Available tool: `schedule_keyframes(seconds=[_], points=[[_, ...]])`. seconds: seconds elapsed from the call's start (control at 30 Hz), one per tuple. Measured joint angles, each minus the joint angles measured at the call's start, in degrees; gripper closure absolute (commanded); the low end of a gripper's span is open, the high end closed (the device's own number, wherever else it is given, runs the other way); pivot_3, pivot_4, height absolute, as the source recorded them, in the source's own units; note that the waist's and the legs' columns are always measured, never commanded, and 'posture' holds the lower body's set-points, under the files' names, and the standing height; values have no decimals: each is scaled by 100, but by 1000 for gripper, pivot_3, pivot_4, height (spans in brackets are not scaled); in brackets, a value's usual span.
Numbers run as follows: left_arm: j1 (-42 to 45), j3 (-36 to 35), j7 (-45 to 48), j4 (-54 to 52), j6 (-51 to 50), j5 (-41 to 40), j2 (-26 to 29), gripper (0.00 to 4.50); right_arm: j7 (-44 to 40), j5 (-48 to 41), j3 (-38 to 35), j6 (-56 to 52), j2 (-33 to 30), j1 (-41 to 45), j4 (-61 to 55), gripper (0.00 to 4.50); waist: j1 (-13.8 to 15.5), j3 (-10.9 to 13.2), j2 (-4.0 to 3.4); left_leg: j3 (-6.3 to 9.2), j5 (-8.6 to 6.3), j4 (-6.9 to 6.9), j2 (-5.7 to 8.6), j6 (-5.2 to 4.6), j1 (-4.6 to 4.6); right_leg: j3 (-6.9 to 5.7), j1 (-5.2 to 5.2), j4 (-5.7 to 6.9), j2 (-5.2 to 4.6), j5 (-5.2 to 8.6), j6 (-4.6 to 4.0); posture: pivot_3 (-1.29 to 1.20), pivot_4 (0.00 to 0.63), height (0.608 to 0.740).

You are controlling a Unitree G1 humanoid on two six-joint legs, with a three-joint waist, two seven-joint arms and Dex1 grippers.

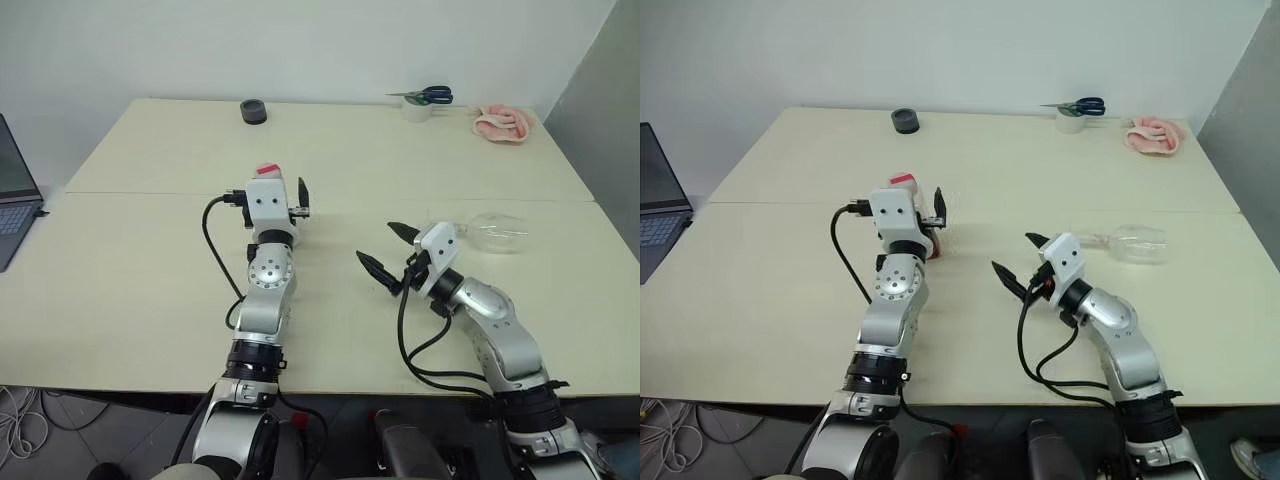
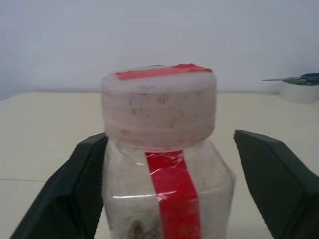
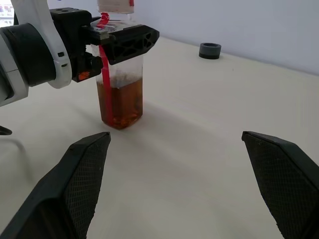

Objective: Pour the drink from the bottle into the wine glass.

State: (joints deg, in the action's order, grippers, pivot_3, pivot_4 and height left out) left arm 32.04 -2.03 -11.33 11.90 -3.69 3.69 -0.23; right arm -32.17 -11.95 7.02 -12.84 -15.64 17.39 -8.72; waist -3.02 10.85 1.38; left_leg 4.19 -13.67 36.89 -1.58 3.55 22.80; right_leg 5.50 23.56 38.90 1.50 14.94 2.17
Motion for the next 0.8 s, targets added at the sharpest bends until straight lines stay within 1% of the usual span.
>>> schedule_keyframes(seconds=[0.1,0.13,0.3,0.4,0.53,0.63,0.7,0.8], points=[[0,-15,-40,28,42,0,1,2161,0,0,0,-12,-21,-1,-17,0,1,0,0,0,0,0,1,0,1,0,0,0,0,0,0,0,150,740],[0,-13,-39,35,51,0,1,2327,0,0,0,-13,-21,-4,-21,0,1,0,0,0,0,0,1,0,1,0,0,0,0,0,0,0,150,740],[-15,-10,-33,39,157,-1,5,2334,5,-24,-9,-30,9,-12,-31,0,1,0,0,0,0,0,1,0,1,0,0,0,0,0,0,0,150,740],[-67,-16,145,9,171,-32,131,2334,152,-217,-91,-451,125,184,-56,0,-16,1,0,0,0,0,0,0,0,1,1,2,0,0,0,0,150,740],[-244,-29,943,-264,11,-359,584,2334,389,-411,-316,-1620,-39,1165,-156,0,-23,1,-1,5,1,-3,-2,1,0,-5,5,6,2,-1,-2,0,150,740],[-384,-94,1756,-633,-408,-795,1110,2334,110,-1100,-427,-2664,-251,1809,-490,0,-29,1,-2,8,0,-8,-3,0,4,-9,8,6,2,-6,-11,0,150,740],[-469,-118,2313,-904,-732,-1061,1440,2334,-132,-1633,-463,-3247,-286,2202,-677,0,-32,1,-2,10,0,-8,-3,0,6,-12,9,5,2,-5,-10,0,150,740],[-582,-56,3098,-1240,-1091,-1460,1761,2334,-266,-2103,-430,-3969,-236,2797,-717,0,-29,2,-3,10,0,-5,-2,0,8,-14,8,3,-2,-4,-8,0,150,740]])
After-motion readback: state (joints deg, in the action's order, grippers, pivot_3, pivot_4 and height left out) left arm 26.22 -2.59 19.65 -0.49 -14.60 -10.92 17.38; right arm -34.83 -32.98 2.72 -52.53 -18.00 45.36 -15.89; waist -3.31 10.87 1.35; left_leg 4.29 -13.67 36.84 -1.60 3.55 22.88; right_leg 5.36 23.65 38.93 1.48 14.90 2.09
